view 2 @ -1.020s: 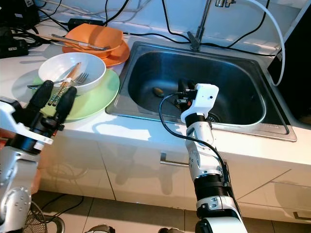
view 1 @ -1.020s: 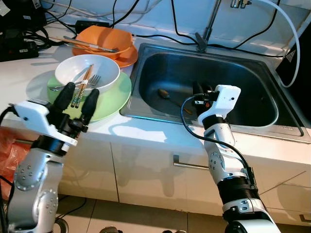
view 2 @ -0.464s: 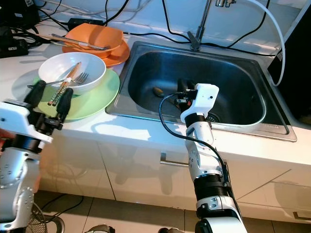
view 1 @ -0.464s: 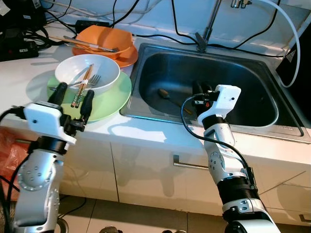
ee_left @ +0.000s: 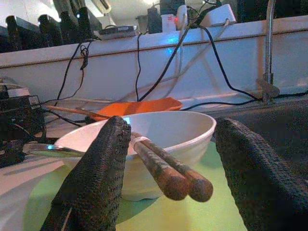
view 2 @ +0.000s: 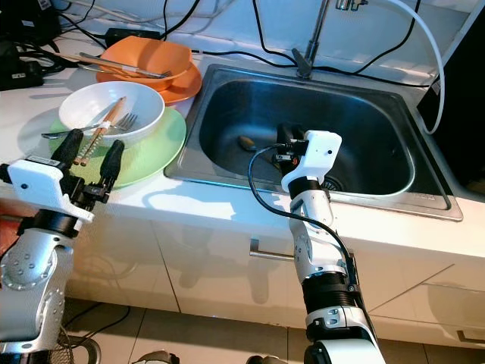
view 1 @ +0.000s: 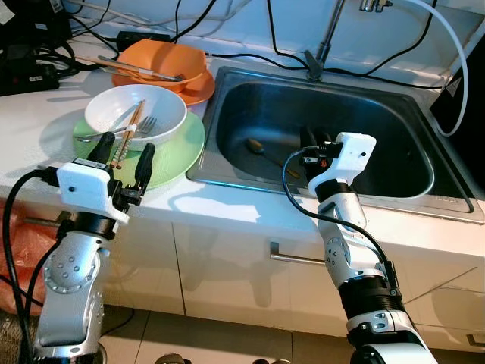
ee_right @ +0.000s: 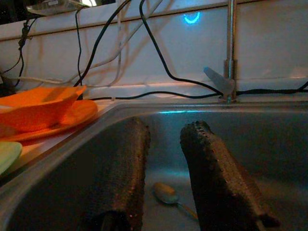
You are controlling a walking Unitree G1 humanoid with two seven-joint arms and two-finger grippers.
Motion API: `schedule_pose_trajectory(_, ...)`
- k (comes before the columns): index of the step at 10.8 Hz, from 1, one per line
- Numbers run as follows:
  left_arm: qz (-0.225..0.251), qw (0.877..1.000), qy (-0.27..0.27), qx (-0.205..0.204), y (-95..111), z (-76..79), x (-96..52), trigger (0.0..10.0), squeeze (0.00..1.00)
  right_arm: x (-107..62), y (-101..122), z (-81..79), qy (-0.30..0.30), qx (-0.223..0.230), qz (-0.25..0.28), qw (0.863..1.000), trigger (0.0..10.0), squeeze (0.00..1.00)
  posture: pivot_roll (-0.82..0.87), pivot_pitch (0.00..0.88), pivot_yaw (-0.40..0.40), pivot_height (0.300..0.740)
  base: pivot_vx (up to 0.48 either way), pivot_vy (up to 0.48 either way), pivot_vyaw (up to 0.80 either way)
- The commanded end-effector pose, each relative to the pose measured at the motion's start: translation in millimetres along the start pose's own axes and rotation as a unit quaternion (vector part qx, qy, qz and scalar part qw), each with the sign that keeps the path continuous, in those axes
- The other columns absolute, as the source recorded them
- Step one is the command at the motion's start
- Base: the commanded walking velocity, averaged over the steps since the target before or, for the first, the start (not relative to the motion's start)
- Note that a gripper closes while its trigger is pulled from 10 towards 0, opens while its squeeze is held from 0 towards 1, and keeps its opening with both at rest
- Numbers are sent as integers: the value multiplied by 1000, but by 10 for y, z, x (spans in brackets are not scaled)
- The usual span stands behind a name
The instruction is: Kitchen organization
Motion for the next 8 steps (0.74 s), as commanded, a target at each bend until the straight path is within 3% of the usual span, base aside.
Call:
schedule_pose_trajectory(1,4,1000,-3,-2,1,42,35,3569,0,-30,-11,69,-13,2,2,1000,10000,0,159,88,-104,740,0,0,0)
schedule_pose_trajectory(2,3,1000,-4,-4,-6,51,45,627,0,-31,-12,68,-13,2,2,1000,10000,0,158,89,-103,740,0,0,0)
schedule_pose_trajectory(3,3,1000,-7,-4,-10,66,49,0,0,-35,-13,69,-13,2,2,1000,10000,0,158,90,-104,740,0,0,0)
schedule_pose_trajectory(8,5,1000,-9,2,-2,77,59,0,0,-40,-25,67,-11,1,-1,1000,10000,0,158,92,-107,740,0,0,0)
Point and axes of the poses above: a point about 5 cm out from each wrist's last joint towards the gripper, its own x axis pointing out of the wrist towards the gripper, its own y axis along the axis of the wrist's last joint, z = x × y, the point moved 3 cm from there along x, pointing out of the wrist towards the gripper, and after that the axes turned 10 degrees about -x, right-handed, at the moved point
